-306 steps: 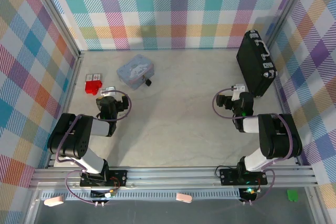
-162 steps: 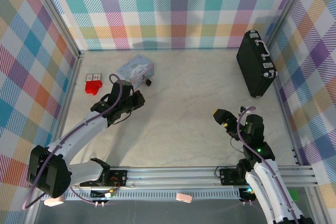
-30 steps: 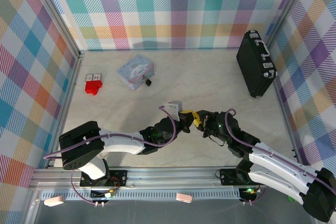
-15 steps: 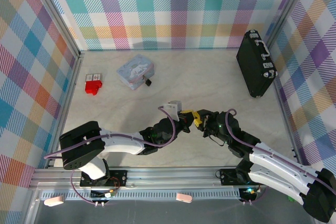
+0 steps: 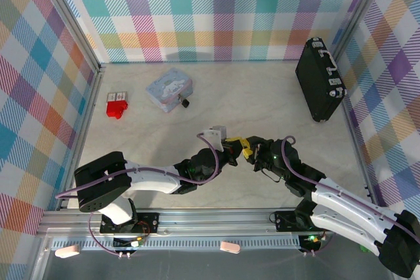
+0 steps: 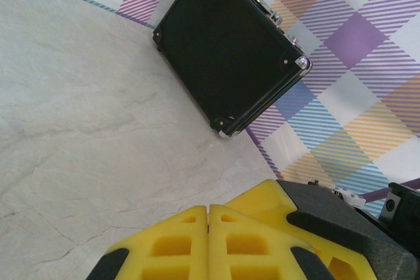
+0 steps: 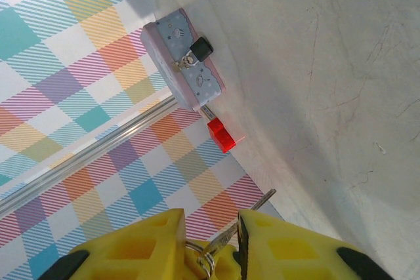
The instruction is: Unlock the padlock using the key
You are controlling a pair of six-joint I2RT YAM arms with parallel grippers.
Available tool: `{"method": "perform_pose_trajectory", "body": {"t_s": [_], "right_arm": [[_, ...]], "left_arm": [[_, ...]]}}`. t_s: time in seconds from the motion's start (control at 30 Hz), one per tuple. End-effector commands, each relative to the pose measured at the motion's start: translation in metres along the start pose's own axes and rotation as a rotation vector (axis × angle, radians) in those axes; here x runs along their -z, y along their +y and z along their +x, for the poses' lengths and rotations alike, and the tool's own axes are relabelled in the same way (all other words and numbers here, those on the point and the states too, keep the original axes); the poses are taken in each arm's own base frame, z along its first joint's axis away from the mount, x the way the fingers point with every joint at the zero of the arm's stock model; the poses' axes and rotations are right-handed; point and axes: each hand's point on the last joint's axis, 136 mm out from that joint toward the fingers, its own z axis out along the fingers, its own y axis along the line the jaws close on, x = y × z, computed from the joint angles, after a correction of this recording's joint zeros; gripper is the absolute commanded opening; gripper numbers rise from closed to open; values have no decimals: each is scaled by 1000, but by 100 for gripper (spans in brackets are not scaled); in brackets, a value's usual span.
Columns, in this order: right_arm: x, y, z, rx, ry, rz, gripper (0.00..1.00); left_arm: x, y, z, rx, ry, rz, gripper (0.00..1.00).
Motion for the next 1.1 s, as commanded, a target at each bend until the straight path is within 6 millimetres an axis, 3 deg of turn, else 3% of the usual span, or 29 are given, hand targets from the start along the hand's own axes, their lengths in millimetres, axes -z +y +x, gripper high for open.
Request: {"method": "perform_pose_trajectory", "body": {"t_s": [0.0, 0.43, 0.53, 1.07], "right_arm": [[2, 14, 10, -26, 24, -26, 25], [0, 10, 13, -20, 39, -1, 21], [1, 7, 12, -19, 29, 18, 20], [1, 17, 18, 3, 42, -2, 15]], "left_arm": [[1, -15, -1, 35, -18, 59, 0], [-2, -9, -3, 64, -23, 2, 0], [-3, -16, -8, 77, -17, 7, 0], [-6, -13, -8, 145, -17, -15, 0]]}}
